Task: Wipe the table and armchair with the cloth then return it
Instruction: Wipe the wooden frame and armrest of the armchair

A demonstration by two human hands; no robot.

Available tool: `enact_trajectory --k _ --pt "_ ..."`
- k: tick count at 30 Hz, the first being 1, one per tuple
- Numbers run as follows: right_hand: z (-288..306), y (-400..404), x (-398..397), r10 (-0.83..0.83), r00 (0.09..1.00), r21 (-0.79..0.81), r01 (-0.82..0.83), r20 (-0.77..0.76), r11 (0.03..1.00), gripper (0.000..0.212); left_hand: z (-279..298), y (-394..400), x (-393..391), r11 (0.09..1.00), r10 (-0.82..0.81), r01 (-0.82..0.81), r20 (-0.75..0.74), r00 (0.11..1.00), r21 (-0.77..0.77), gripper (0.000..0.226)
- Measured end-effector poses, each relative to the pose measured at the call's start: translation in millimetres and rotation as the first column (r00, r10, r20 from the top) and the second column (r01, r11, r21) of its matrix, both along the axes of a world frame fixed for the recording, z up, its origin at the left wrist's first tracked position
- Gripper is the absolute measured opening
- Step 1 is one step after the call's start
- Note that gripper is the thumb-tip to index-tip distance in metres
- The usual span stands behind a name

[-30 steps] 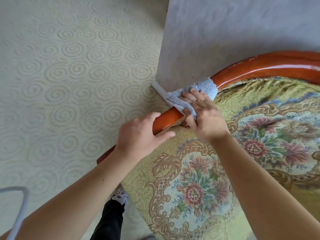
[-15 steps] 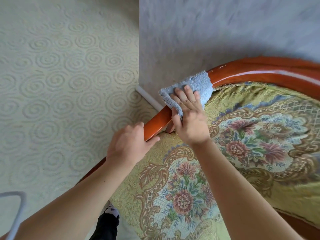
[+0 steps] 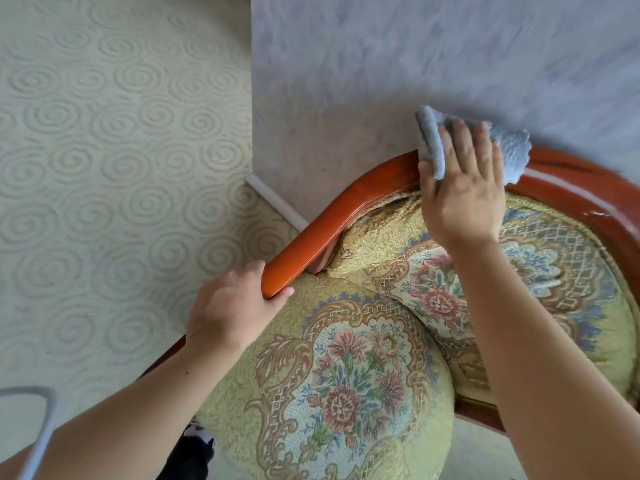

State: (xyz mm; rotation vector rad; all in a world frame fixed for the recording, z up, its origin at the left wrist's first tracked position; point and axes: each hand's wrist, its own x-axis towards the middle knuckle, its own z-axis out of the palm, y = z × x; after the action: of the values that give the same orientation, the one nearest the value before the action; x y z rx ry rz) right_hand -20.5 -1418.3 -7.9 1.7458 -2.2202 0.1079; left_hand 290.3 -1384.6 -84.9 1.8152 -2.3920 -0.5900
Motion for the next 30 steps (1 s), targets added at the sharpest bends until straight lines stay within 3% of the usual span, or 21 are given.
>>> enact_trajectory --k 3,5,10,14,17,20,24,27,30 --pt "-5.2 -1.9 15.0 -0.062 0.994 -0.088 0.069 0.085 0.994 0.056 -1.1 0.6 0.5 1.000 -0.005 0.004 -0.033 0.999 -0.019 0.047" --pt "-11.5 -3.6 39.0 -0.050 0.990 -0.065 0.059 0.132 0.996 0.056 -1.0 0.7 1.2 1.000 -0.002 0.002 -0.041 0.999 -0.014 0.047" --pt "-44.6 14.7 105.1 0.216 0.960 0.149 -0.243 0.180 0.958 0.053 -1.3 1.0 2.4 1.000 -0.013 0.012 -0.072 0.997 -0.019 0.045" --pt "-38.0 18.3 93.3 0.287 0.943 0.259 -0.323 0.167 0.910 0.053 -2.1 0.4 5.0 1.000 -0.019 0.019 -0.082 0.996 0.006 0.046" --pt "-12.1 13.2 51.0 0.186 0.976 0.224 -0.207 0.108 0.952 0.057 1.5 -0.5 3.7 1.000 -0.011 0.012 -0.079 0.997 0.018 0.046" --pt "12.2 14.8 0.4 -0.051 0.993 0.048 0.045 0.111 0.998 0.057 1.7 -0.6 3.4 1.000 0.010 -0.009 -0.057 0.998 0.025 0.047" --pt "22.1 23.4 -31.3 -0.244 0.954 -0.097 0.263 0.173 0.960 0.054 2.8 -0.2 1.8 1.000 0.011 -0.010 -0.047 0.999 0.025 0.045" --pt "6.8 8.6 -1.2 -0.231 0.935 -0.171 0.283 0.269 0.944 0.052 4.5 -0.3 2.0 0.999 0.007 -0.005 -0.051 0.999 0.034 0.044" --pt "-21.2 -0.3 53.0 -0.090 0.943 -0.163 0.148 0.321 0.975 0.049 6.0 -0.6 2.2 0.999 0.001 0.001 -0.059 0.998 0.032 0.043"
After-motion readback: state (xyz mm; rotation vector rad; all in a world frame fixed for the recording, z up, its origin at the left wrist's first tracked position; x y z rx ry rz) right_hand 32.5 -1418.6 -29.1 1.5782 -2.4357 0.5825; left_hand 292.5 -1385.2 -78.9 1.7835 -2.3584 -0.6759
